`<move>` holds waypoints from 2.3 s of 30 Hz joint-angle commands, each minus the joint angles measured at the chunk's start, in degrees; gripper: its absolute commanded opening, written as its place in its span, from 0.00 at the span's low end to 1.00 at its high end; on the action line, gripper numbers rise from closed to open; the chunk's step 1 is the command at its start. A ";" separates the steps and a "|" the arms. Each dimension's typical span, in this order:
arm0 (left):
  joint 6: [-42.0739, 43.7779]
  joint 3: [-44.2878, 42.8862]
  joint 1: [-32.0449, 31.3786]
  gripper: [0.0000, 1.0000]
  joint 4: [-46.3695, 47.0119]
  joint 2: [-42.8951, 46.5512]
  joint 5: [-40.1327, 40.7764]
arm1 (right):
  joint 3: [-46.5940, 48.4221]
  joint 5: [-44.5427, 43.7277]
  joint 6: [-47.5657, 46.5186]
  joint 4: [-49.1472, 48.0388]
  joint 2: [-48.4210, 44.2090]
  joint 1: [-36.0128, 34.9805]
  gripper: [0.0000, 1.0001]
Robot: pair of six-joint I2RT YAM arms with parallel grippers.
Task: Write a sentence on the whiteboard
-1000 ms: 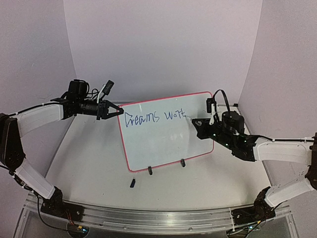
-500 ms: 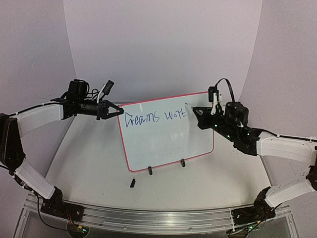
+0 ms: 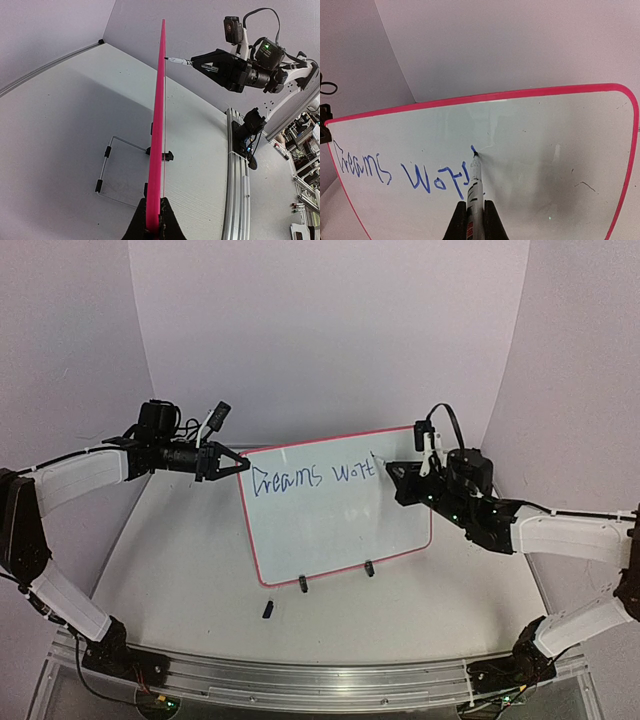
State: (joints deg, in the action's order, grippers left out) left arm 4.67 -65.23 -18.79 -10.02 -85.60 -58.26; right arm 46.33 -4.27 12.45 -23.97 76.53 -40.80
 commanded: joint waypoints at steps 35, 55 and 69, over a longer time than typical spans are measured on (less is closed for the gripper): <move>5.97 0.54 -1.69 0.00 -4.92 -1.59 1.64 | -2.12 -0.77 2.43 -3.23 -1.66 0.28 0.00; 6.06 0.44 -1.78 0.00 -4.92 -1.68 1.59 | -2.46 -4.78 2.43 -2.26 -2.46 0.27 0.00; 6.06 0.42 -1.87 0.00 -5.00 -1.60 1.66 | -4.49 -4.97 3.66 -0.13 -3.65 0.27 0.00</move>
State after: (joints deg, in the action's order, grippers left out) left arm 4.73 -65.25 -18.83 -10.04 -85.60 -58.24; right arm 42.44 -8.16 15.51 -24.77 74.50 -40.80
